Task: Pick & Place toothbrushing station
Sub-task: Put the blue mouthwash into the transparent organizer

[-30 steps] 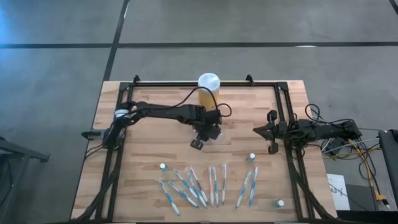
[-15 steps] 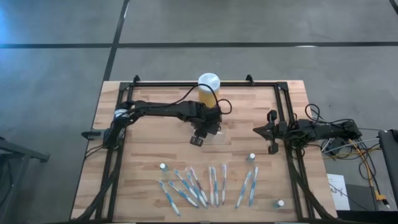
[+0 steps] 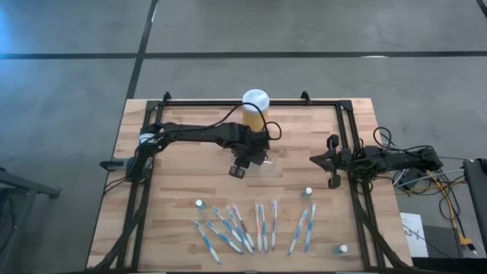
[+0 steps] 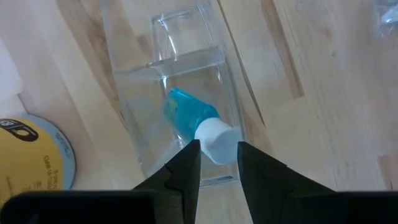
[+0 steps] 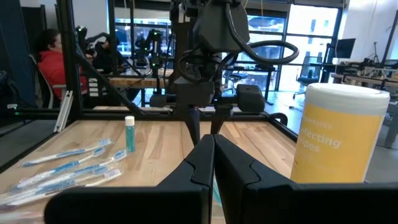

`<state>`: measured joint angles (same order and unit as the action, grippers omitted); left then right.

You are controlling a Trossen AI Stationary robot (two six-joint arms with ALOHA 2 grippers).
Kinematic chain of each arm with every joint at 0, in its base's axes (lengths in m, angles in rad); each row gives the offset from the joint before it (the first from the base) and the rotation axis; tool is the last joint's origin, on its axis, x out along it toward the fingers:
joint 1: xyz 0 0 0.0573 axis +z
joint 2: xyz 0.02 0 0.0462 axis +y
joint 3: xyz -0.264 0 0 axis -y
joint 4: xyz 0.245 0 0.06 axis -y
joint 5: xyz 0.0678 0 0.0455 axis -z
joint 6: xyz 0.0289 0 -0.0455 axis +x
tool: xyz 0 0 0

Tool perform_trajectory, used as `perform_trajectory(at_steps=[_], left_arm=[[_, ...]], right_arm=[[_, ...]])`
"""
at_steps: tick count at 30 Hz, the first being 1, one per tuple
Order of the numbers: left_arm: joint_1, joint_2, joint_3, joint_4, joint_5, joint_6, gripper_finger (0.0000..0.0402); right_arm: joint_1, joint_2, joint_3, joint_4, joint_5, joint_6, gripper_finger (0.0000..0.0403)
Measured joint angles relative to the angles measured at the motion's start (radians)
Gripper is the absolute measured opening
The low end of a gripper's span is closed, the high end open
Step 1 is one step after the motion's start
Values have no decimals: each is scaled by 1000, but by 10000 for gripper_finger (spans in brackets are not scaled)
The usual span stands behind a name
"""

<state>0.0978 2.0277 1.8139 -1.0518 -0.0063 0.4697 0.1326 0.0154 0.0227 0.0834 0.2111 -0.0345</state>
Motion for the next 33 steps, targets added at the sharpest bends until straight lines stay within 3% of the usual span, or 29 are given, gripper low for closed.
perform_trajectory(at_steps=[10, 17, 25, 33], left_arm=[[1, -24, 23, 9, 11, 6, 110], [57, -207, -34, 136, 143, -72, 80], [97, -482, -365, 371, 164, -162, 8], [97, -759, -761, 639, 125, -290, 6]], right_arm=[[0, 0, 0, 0, 0, 10, 8], [0, 0, 0, 0, 0, 14, 8], [0, 12, 0, -5, -2, 35, 8], [0, 102, 13, 0, 59, 62, 8]])
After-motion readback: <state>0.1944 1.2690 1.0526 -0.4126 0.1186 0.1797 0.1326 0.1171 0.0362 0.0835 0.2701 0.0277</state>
